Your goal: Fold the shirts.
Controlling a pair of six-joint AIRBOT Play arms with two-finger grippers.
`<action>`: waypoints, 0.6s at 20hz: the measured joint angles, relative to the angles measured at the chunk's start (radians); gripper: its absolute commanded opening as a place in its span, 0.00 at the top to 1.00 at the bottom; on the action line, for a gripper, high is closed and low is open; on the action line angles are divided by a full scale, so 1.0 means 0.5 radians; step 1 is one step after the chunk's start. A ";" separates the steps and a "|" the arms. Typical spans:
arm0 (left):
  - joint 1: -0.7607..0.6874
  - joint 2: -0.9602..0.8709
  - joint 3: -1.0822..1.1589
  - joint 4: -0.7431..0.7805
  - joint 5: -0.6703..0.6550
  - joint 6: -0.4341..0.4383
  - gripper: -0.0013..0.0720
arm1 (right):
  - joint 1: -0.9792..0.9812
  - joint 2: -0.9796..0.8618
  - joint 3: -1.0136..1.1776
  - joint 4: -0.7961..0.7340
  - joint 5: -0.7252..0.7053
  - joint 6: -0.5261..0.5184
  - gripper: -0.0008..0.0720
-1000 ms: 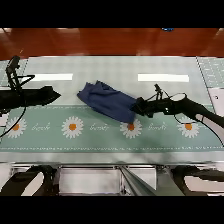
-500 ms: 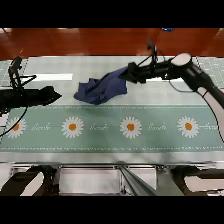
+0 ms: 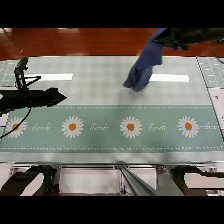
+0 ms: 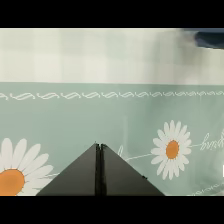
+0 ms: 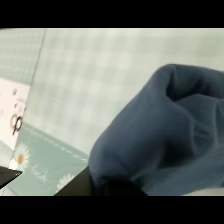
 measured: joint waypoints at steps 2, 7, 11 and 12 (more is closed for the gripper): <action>-0.041 0.000 0.000 -0.005 -0.002 0.000 0.94 | -0.198 0.066 0.034 -0.040 0.114 0.047 0.96; -0.117 0.000 0.000 -0.031 -0.002 -0.005 0.94 | -0.720 0.249 0.065 -0.241 0.384 0.241 0.96; -0.133 0.000 0.000 -0.051 0.028 -0.003 0.94 | -1.048 0.347 0.068 -0.522 0.667 0.346 0.96; -0.134 0.000 0.000 -0.056 0.034 0.006 0.94 | -1.118 0.362 0.068 -0.595 0.745 0.362 0.96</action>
